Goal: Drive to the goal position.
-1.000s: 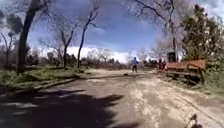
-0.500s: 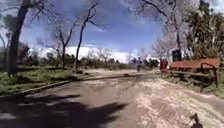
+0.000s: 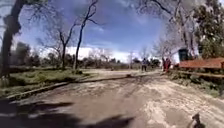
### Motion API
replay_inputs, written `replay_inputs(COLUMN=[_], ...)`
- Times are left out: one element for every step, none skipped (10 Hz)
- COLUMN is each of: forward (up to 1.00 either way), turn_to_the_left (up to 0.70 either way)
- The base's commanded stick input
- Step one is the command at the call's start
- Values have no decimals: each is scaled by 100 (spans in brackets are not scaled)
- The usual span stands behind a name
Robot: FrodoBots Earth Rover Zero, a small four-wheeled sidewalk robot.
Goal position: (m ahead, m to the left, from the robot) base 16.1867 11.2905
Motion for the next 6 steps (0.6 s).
replay_inputs(forward=[100,100,100,100,0,0], turn_to_the_left=[0,0,0,0,0,0])
